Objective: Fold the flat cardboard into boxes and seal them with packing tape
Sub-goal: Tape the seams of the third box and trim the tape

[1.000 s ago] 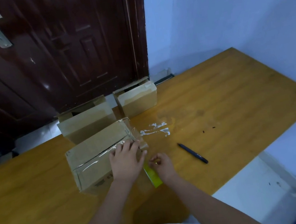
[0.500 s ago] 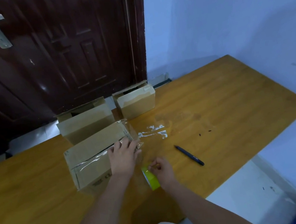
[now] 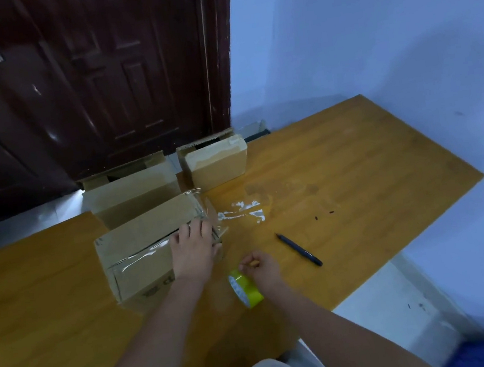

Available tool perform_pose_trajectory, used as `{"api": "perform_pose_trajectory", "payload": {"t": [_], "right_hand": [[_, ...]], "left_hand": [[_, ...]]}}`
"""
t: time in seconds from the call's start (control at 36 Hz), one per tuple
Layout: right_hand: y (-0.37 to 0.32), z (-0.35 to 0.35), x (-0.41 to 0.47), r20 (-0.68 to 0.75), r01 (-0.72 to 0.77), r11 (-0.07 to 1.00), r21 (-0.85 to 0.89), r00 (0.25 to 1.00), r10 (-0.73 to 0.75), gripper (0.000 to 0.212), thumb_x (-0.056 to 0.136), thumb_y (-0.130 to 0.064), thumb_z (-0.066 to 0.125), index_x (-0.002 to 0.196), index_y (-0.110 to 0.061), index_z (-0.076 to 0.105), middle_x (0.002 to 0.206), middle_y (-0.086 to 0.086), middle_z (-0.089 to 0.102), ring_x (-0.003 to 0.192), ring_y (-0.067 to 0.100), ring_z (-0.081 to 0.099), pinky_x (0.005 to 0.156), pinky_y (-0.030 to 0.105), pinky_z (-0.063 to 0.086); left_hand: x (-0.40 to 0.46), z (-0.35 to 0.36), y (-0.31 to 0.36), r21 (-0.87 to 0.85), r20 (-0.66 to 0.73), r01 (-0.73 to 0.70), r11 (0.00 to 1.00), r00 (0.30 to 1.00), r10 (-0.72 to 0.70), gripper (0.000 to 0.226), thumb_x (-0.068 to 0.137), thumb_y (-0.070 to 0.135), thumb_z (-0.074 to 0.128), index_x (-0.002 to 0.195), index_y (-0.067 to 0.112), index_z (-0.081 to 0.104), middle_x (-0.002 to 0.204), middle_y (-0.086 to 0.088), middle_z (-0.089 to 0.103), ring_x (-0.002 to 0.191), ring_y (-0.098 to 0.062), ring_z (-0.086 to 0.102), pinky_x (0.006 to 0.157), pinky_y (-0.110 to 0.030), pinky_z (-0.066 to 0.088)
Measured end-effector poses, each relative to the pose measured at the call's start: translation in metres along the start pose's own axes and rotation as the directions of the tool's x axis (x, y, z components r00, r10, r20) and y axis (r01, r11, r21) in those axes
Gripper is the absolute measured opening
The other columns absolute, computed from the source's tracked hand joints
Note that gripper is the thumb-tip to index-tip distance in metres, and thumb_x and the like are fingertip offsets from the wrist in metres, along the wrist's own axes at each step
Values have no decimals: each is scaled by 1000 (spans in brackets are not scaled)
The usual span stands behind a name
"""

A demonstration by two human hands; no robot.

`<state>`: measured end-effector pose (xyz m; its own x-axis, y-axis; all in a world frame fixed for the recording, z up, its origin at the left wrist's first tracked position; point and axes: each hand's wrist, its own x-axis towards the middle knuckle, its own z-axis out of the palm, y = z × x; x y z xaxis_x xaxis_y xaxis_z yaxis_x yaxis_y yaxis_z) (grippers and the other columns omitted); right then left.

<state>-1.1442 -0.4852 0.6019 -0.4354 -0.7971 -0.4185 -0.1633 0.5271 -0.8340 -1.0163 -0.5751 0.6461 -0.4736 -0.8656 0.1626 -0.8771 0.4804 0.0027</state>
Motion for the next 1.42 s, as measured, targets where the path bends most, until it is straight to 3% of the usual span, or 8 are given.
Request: {"api": "perform_pose_trajectory", "payload": {"t": [0.22, 0.31, 0.42, 0.5, 0.61, 0.75, 1.28, 1.42], "right_hand": [[-9, -36, 12, 116, 29, 956, -291, 993, 5, 27, 86, -10, 65, 65, -22, 53, 72, -10, 53, 80, 11, 50, 59, 8, 34], [-13, -44, 16, 190, 33, 874, -484, 979, 69, 24, 87, -10, 61, 65, -17, 53, 68, -3, 52, 74, 13, 50, 59, 20, 37], [-13, -43, 19, 242, 62, 695, -716, 956, 164, 33, 89, -10, 51, 58, -21, 47, 68, -2, 49, 72, 15, 49, 45, 17, 28], [-10, -36, 22, 207, 35, 702, -712, 965, 162, 34, 90, -12, 50, 57, -22, 45, 71, 1, 50, 76, 17, 49, 45, 18, 26], [-6, -24, 23, 97, -74, 785, -615, 981, 168, 34, 91, -19, 53, 57, -18, 47, 62, 1, 49, 73, 23, 53, 51, 26, 33], [-9, -13, 29, -19, -164, 783, -599, 981, 191, 21, 91, -28, 54, 93, -15, 70, 97, 8, 69, 95, 28, 64, 67, 27, 42], [-40, 16, 73, 72, -161, 806, -570, 967, 245, 17, 88, -23, 61, 101, -18, 72, 106, 2, 69, 101, 22, 63, 73, 26, 44], [-37, 18, 76, 64, -154, 760, -632, 966, 249, 17, 88, -26, 60, 101, -25, 71, 112, 1, 67, 106, 23, 61, 87, 32, 47]], "left_hand": [[-20, -11, -19, -120, 124, -14, 993, 992, 29, 44, 77, 42, 72, 112, 20, 59, 117, -1, 59, 104, -25, 54, 86, -37, 44], [-30, -11, -33, -143, 134, -59, 988, 988, 78, 45, 84, 49, 61, 119, 21, 53, 125, 2, 53, 112, -23, 49, 92, -35, 41], [-31, -13, -45, -213, 65, -99, 972, 991, 115, 56, 83, 66, 42, 102, 17, 62, 105, -1, 63, 93, -22, 59, 71, -31, 50], [-21, -23, -47, -310, 66, -5, 951, 997, 27, 66, 83, 69, 23, 97, 16, 60, 96, -1, 62, 87, -21, 60, 57, -25, 38], [-7, -25, -52, -395, 193, 173, 902, 976, -103, 39, 95, 49, 40, 107, 14, 52, 106, -4, 60, 92, -27, 59, 65, -33, 45], [-4, -21, -52, -454, 231, 259, 853, 958, -169, 29, 95, 40, 47, 105, 13, 52, 104, -3, 61, 87, -27, 61, 67, -34, 46], [-2, -15, -56, -608, 167, 299, 736, 954, -250, 10, 94, 21, 53, 94, 13, 59, 83, 5, 56, 70, -14, 51, 58, -28, 36], [-1, -14, -56, -614, 172, 300, 730, 954, -247, 11, 94, 21, 52, 94, 12, 59, 84, 3, 56, 70, -16, 51, 59, -30, 39]]}}
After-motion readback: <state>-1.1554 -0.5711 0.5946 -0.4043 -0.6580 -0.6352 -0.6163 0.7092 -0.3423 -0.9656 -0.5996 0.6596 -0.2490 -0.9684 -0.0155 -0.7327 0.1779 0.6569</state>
